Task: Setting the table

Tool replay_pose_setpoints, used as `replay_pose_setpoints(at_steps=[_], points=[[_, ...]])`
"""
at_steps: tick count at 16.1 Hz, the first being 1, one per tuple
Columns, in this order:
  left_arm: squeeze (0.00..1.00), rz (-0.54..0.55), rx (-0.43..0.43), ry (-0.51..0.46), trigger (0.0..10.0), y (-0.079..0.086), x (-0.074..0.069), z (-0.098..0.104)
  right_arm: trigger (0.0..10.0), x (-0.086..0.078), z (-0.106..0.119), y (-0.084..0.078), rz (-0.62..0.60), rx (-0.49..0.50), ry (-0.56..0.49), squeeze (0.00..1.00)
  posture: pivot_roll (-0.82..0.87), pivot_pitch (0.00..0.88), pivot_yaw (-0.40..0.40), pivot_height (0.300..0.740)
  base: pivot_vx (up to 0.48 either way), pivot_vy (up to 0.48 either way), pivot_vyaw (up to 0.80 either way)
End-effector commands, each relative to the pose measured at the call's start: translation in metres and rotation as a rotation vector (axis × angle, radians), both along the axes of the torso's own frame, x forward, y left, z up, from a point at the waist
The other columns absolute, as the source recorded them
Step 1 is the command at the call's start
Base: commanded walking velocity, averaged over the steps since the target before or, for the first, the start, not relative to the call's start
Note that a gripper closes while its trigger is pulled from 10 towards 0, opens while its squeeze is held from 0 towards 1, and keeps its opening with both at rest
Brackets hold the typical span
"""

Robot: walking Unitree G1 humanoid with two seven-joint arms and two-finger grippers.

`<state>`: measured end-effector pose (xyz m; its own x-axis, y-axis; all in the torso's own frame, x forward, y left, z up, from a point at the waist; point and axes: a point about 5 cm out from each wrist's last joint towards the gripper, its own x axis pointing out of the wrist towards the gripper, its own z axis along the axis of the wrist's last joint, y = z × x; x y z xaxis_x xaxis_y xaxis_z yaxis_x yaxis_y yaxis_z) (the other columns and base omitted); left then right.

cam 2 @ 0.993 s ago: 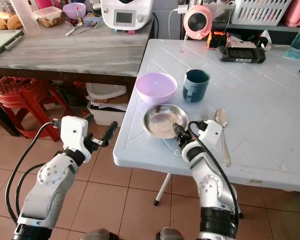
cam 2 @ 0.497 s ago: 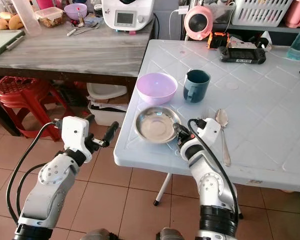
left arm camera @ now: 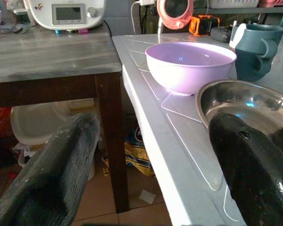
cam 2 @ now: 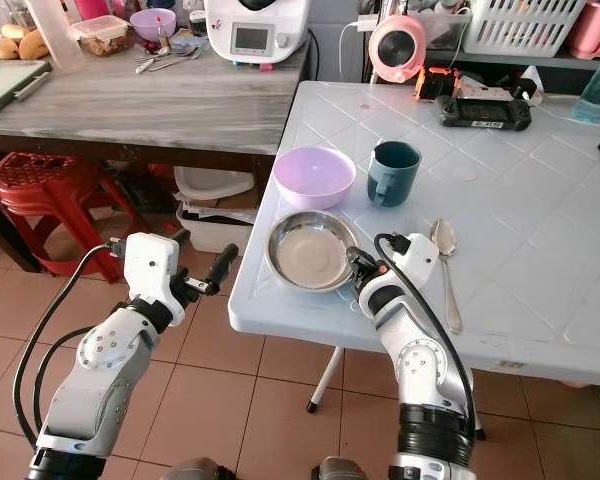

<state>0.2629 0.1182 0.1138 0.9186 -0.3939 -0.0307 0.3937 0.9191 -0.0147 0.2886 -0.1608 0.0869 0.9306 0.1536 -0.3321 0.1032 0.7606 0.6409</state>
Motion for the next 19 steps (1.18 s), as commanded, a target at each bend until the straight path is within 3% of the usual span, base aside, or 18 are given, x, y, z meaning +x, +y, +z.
replay_pose_setpoints(at_steps=[1, 5, 7, 8, 9, 10, 14, 19], points=[[0.00, -0.014, 0.004, -0.003, 10.0, 0.000, 0.000, 0.002, 0.0, -0.017, -0.030, -0.007, -0.079, 0.023, 0.170, 0.00, -0.01, 0.008, 0.045, 0.740, 0.000, 0.000, 0.00], [0.00, -0.005, -0.015, 0.000, 10.0, 0.000, 0.003, 0.002, 0.0, -0.021, -0.017, -0.006, -0.204, 0.123, 0.114, 0.00, -0.02, 0.003, 0.042, 0.740, 0.000, 0.000, 0.00], [0.00, 0.003, -0.029, 0.010, 10.0, 0.000, 0.005, 0.001, 0.0, -0.023, -0.009, 0.000, -0.203, 0.154, 0.064, 0.00, -0.03, 0.000, 0.040, 0.740, 0.000, 0.000, 0.00], [0.00, 0.001, -0.032, 0.010, 10.0, 0.000, 0.005, 0.001, 1.3, -0.024, -0.007, 0.001, -0.191, 0.152, 0.041, 0.00, -0.03, 0.000, 0.038, 0.740, 0.000, 0.000, 0.00], [0.00, -0.003, -0.034, 0.006, 10.0, -0.001, 0.006, 0.001, 7.5, -0.025, -0.007, 0.002, -0.180, 0.125, 0.043, 0.00, -0.03, 0.000, 0.036, 0.740, 0.000, 0.330, 0.00], [0.00, -0.004, -0.038, 0.000, 10.0, -0.002, 0.007, 0.001, 10.0, -0.026, -0.007, 0.002, -0.176, 0.095, 0.043, 0.00, -0.03, 0.000, 0.034, 0.740, 0.000, 0.341, 0.00], [0.00, 0.003, -0.043, -0.003, 10.0, -0.004, 0.010, 0.001, 10.0, -0.025, -0.003, 0.000, -0.152, 0.025, 0.010, 0.00, -0.04, 0.000, 0.025, 0.740, 0.000, 0.369, 0.00], [0.00, -0.018, -0.055, -0.016, 10.0, -0.010, 0.015, 0.001, 10.0, -0.023, 0.000, -0.003, -0.185, 0.017, -0.033, 0.00, -0.05, 0.000, 0.031, 0.740, 0.000, 0.436, 0.00]])
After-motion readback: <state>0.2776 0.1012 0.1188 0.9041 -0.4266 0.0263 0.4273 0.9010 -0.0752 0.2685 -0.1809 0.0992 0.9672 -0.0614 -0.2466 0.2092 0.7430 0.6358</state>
